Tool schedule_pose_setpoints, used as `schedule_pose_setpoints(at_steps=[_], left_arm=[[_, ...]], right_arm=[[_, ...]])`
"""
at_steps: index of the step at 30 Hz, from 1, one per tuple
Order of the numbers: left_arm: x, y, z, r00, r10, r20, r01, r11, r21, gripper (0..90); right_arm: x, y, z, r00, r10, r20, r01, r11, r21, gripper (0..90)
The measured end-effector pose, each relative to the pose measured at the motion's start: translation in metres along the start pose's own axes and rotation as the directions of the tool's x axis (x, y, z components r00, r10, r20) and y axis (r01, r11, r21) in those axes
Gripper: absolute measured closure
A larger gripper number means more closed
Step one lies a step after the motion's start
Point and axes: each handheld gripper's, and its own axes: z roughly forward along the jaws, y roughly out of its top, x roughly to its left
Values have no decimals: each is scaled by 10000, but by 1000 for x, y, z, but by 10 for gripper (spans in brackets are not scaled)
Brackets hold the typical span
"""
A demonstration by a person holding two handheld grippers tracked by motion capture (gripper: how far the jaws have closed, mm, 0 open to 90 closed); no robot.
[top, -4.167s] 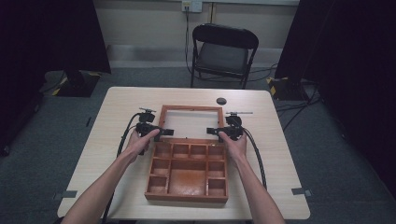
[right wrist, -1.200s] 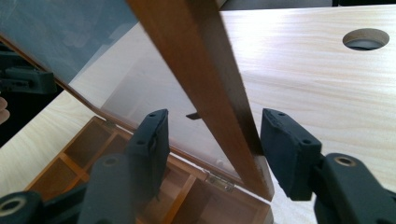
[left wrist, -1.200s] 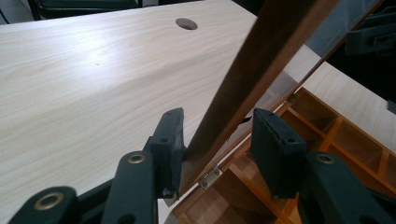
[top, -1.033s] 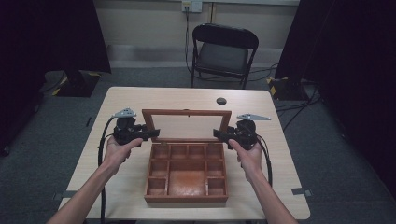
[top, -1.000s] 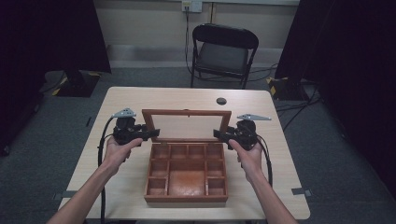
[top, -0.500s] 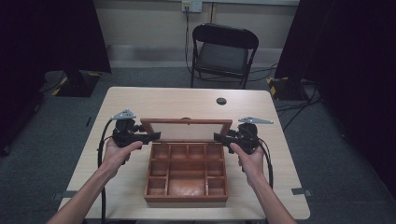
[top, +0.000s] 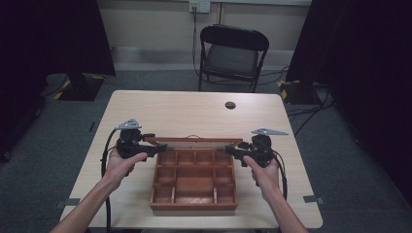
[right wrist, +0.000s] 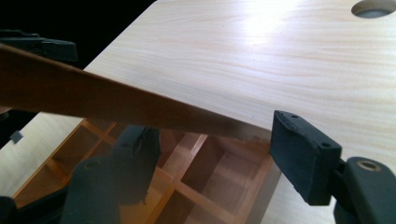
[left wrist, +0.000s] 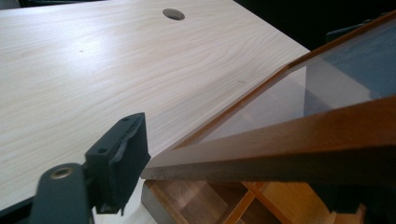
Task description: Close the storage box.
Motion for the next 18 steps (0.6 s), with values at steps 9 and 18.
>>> schedule_pose_setpoints(at_steps=[9, 18], left_arm=[[-5, 1, 1, 9998, 171, 39, -171, 9998, 89, 187], [-9, -3, -3, 9995, 257, 205, -259, 9996, 75, 187]], right_arm=[[-9, -12, -18, 9997, -38, 253, 26, 9989, 463, 359], [-22, -12, -30, 9971, 437, 629, -454, 9986, 254, 400]])
